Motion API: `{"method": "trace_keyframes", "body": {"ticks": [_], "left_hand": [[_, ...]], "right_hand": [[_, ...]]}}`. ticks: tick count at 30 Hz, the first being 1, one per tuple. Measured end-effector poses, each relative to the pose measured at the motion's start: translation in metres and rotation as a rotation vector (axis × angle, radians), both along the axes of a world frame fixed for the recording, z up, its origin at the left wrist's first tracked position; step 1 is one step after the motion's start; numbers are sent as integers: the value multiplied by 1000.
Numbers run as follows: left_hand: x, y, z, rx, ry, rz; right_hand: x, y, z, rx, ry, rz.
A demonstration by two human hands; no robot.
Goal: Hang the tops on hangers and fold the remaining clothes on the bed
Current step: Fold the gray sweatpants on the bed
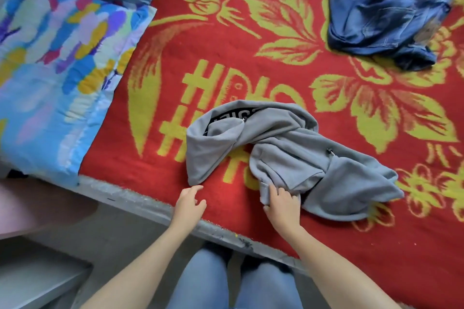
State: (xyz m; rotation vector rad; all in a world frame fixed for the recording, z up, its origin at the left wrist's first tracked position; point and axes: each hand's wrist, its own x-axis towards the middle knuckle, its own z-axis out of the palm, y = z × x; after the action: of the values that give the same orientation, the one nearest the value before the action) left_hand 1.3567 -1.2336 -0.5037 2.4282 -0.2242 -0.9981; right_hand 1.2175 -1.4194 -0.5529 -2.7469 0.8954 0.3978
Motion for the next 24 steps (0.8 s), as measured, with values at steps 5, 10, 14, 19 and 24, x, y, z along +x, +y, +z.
{"method": "trace_keyframes", "body": {"ticks": [5,10,14,19,24], "left_hand": [[-7,-40,18,-72,45,-317],[-31,-75,42,-174,36,-474],[-43,-104,72,-232,-98,-447],[-39,-124,114,-437,-314,-345],[-37,-130,149,-499,-451,-223]], "right_hand": [[17,6,76,41,-205,-180],[36,-16,175,206,-451,-402],[38,-31,249,221,-641,-392],[36,-50,330,245,-852,-391],[40,-59,377,329,-1058,-399]]}}
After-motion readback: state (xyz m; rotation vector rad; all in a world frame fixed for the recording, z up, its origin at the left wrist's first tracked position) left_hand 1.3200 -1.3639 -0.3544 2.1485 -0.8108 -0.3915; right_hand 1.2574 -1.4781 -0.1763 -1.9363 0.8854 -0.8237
